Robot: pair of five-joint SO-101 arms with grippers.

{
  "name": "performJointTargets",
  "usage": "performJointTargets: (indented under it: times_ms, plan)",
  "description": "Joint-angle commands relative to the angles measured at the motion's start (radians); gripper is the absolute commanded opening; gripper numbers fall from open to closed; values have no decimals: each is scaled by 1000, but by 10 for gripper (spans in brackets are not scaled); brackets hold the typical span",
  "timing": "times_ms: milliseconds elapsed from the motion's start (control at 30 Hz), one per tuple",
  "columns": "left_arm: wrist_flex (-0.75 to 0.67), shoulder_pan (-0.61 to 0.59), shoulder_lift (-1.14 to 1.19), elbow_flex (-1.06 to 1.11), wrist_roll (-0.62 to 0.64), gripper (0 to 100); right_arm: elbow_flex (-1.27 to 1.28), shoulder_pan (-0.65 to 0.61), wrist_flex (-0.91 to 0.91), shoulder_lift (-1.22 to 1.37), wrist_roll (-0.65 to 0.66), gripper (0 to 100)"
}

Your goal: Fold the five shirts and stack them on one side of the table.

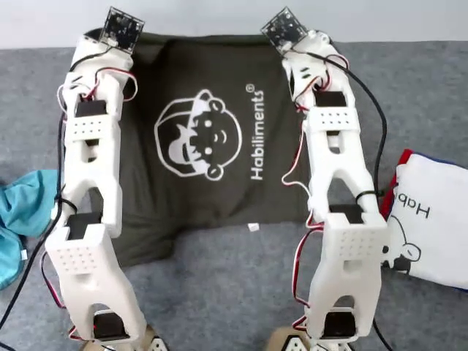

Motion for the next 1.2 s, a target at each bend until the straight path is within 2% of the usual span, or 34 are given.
performJointTargets:
  times_ms: [0, 67, 167, 433, 533, 867, 1167]
  plan:
    - [-25, 3, -15, -50, -5, 6, -86, 10, -22, -1, 11, 10]
    - [25, 2, -14, -50, -5, 6, -86, 7, -16, 2, 11, 10]
    - [170, 17, -17, -51, -6, 6, -84, -2, 41, 8, 11, 10]
    - [649, 18, -74, -54, -11, 6, -89, -7, 417, -18, 11, 10]
    - [781, 18, -97, -54, -12, 6, -89, -7, 570, -47, 11, 10]
    - [1152, 15, -110, -74, -236, 6, -89, -18, 920, -108, 6, 10]
    - [1514, 17, -110, -277, -279, 6, -89, -39, 1188, -199, 5, 10]
